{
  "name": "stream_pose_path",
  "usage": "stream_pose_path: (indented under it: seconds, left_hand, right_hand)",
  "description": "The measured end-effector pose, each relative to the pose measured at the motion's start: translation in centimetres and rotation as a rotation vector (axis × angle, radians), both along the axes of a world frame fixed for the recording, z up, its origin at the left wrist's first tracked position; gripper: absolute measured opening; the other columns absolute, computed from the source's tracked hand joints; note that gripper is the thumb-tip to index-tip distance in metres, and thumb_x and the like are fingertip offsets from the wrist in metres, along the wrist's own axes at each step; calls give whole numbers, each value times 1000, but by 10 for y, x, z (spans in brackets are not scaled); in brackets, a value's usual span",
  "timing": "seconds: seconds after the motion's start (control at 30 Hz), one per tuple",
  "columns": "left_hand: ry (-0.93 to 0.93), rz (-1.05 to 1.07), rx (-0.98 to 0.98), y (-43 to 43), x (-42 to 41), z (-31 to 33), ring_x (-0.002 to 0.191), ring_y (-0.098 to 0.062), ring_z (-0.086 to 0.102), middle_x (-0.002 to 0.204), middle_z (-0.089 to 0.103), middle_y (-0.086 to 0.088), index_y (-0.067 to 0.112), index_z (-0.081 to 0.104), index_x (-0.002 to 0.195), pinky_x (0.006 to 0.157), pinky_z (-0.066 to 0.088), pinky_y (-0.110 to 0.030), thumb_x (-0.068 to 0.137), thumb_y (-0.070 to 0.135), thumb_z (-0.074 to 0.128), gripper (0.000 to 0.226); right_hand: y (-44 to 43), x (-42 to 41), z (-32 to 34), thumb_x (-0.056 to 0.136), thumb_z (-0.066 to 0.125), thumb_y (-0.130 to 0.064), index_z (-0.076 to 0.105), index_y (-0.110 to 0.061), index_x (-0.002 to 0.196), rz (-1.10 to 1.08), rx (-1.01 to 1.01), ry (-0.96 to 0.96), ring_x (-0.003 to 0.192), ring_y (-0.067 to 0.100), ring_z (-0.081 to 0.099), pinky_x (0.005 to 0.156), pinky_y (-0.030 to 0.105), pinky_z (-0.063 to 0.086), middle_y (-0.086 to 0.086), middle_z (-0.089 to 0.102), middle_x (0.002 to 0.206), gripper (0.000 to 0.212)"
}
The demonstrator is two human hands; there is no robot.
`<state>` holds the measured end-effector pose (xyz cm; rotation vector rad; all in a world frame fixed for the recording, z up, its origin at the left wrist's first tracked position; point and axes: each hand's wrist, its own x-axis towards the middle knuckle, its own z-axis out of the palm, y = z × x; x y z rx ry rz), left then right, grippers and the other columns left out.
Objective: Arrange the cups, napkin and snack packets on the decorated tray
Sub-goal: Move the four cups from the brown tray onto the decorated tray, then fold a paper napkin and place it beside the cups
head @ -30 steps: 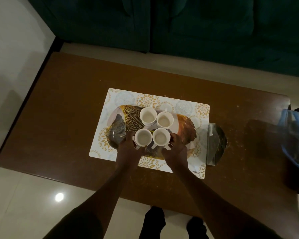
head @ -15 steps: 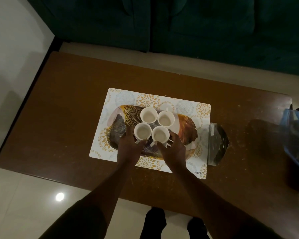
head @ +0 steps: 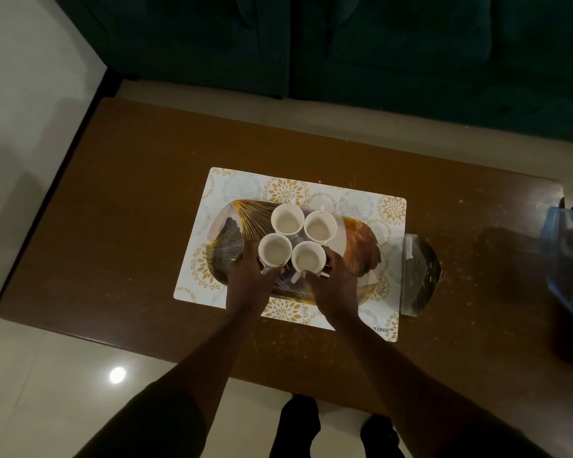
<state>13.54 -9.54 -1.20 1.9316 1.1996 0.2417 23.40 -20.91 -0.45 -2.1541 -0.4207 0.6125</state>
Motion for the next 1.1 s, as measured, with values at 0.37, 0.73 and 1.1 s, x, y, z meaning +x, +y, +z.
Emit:
stream_pose_path:
  seconds: [0.37, 0.73, 1.1]
  left_hand:
    - [144, -8, 275, 7, 0, 22, 123, -35, 53, 139, 51, -13, 17, 38, 134, 88, 51, -52, 93, 59, 39, 59]
    - [-63, -88, 356, -10, 67, 45, 111, -28, 56, 126, 57, -11, 13, 49, 128, 84, 50, -42, 96, 40, 47, 42]
    - [-244, -285, 366, -115, 179, 57, 109, -25, 57, 124, 55, -9, 17, 47, 128, 80, 54, -37, 97, 38, 46, 37]
  right_hand:
    - [-2, 35, 23, 84, 71, -18, 54, -1, 119, -72, 2, -170, 100, 26, 63, 83, 40, 57, 16, 63, 115, 43]
    - [-25, 112, 68, 91, 61, -15, 54, -13, 121, -172, 87, -186, 102, 12, 59, 80, 23, 54, 4, 62, 121, 31]
    - [-151, 210, 79, 88, 57, -8, 60, -12, 114, -294, 34, -227, 99, 19, 63, 81, 29, 52, 6, 66, 111, 27]
